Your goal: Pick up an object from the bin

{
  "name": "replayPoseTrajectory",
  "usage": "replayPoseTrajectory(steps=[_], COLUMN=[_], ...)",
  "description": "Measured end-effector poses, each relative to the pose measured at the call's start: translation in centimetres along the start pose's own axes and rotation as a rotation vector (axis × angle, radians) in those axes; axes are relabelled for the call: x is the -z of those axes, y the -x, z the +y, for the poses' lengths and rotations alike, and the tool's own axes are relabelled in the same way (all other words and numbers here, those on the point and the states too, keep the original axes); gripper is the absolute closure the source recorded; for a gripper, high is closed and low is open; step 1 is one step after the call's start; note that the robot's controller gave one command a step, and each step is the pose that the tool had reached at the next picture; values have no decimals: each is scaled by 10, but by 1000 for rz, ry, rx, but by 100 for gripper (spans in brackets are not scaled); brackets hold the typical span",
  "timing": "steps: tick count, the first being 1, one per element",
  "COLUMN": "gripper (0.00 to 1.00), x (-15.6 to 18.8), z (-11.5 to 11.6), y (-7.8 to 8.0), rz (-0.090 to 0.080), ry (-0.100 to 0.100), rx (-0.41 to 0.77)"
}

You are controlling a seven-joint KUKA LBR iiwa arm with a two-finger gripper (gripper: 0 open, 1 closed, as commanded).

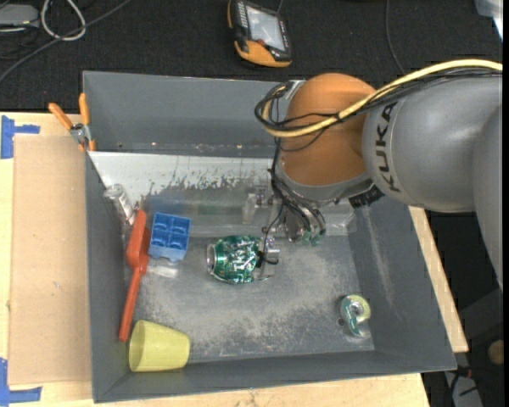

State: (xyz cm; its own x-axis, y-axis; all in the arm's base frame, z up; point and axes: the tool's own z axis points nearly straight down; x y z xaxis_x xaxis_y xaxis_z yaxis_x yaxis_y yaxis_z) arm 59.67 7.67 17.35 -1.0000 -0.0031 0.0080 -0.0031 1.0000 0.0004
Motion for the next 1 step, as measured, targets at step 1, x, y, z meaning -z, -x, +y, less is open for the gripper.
replayPoseTrajectory(steps=[1], gripper=[0], x=[5], z=[-1], y=[1], rz=[-7], ry=[0], rx=[-3])
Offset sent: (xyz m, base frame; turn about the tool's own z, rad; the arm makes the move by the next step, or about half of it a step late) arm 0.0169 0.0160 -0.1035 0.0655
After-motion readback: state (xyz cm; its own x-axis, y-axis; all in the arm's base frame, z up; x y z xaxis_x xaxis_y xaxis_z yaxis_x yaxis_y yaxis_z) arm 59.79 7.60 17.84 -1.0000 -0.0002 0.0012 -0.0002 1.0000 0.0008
